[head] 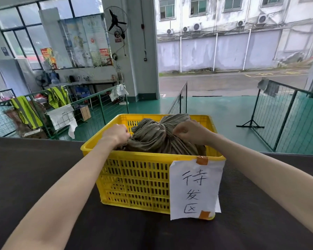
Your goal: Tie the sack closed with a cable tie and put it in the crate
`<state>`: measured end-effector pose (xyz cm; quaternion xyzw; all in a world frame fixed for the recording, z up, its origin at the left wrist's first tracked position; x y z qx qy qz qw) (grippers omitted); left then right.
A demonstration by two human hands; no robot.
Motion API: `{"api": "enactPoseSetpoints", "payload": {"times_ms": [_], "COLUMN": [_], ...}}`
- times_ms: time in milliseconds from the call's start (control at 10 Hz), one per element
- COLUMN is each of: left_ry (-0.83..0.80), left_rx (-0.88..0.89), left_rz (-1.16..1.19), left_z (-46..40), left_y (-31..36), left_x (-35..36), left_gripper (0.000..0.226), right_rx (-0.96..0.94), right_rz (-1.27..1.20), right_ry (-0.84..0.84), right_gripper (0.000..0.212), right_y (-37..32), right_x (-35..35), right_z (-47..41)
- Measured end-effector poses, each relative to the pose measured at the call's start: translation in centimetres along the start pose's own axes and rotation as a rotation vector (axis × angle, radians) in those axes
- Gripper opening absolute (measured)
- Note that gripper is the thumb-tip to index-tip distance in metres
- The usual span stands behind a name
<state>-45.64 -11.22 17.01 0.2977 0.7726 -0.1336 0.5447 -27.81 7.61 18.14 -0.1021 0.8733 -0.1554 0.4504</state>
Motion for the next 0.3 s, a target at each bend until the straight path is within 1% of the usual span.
{"api": "enactPoseSetpoints", "payload": {"times_ms": [100,200,300], "left_ry": [-0.028,-0.021,0.061], "left_rx": [-0.053,-0.097,-0.113], "left_rz": [0.58,0.844,0.931], "left_z": [0.9,2.3,3.7], "left_y": [1.0,2.2,4.3], "left_x": [-2.5,-4.1,-5.5], "left_gripper": [0.024,0.025,0.026], "right_rx": [0.047,0.138,0.213], "right_rz": [0.03,-0.007,-0.081], "right_ry": [0.181,0.279,0.354], "right_gripper": [0.017,0.016,0.012], "right_y": [0.4,1.5,1.8], "right_x": [-3.5,-6.7,-9.8], "right_z": [0.9,2.2,3.5]}}
Point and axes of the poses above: each hand's wrist, its own z-axis away from the middle knuckle, its own x-axis out of the palm, y = z × x, the point moved 4 cm from there along -z, towards the middle knuckle, and after that the axes turned 15 degrees about y, right-handed, at the moved point
